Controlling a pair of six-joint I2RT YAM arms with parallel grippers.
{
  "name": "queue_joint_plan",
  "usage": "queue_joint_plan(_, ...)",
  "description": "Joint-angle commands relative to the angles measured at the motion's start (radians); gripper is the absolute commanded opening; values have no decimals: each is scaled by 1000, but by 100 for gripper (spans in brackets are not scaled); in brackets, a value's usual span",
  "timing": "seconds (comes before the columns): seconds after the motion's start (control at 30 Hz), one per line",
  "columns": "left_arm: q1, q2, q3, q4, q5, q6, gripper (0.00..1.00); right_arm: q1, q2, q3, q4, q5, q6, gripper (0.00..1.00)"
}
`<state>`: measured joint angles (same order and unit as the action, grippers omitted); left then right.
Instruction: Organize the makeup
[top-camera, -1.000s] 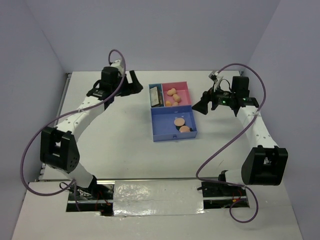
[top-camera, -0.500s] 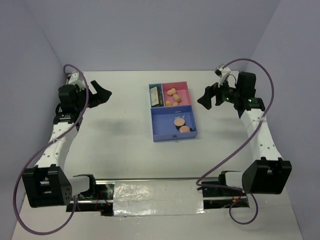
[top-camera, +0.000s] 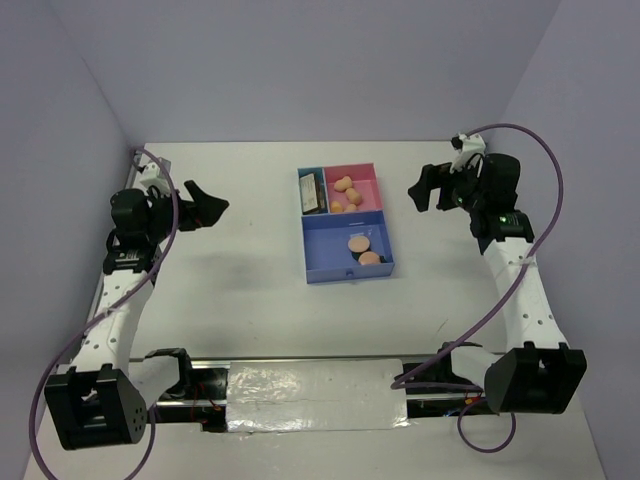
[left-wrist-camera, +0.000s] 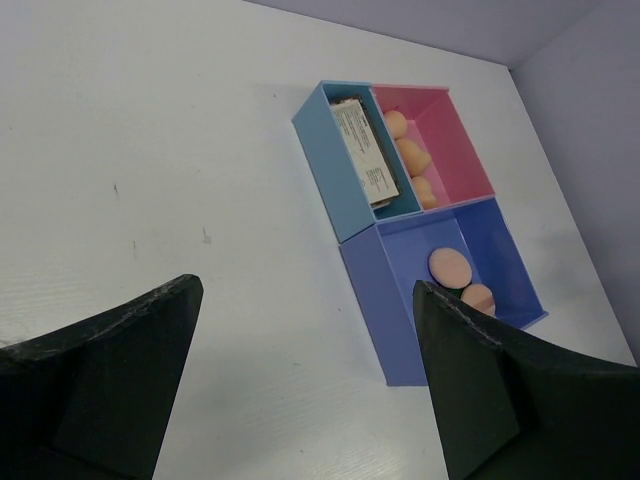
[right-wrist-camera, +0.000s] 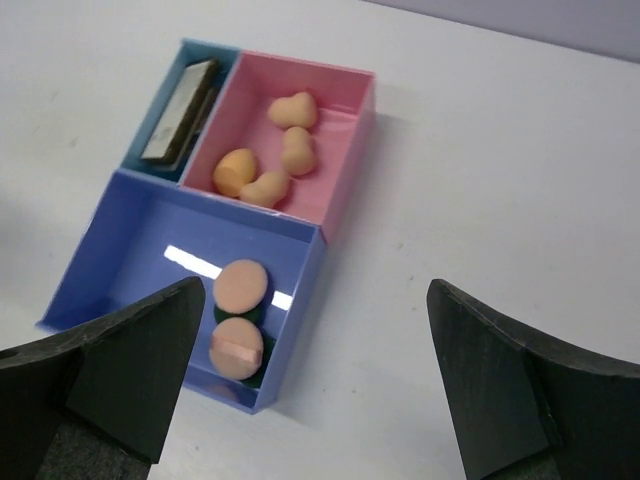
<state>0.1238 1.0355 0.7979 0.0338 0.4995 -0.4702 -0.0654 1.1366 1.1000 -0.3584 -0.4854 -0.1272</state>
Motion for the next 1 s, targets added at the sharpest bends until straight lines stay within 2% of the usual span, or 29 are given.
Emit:
queue_joint_plan(0.0, 7, -43, -15, 26, 40, 48, 99, -7, -29, -5, 102, 181, 124, 100)
queue_joint_plan(0.37, 7, -101, -43, -18, 21, 62, 99, -8, -40, -81, 131, 312, 205, 100)
queue_joint_plan(0.97, 7, -172, -104, -17, 43, 78, 99, -10, -109, -186, 138, 303, 184, 100)
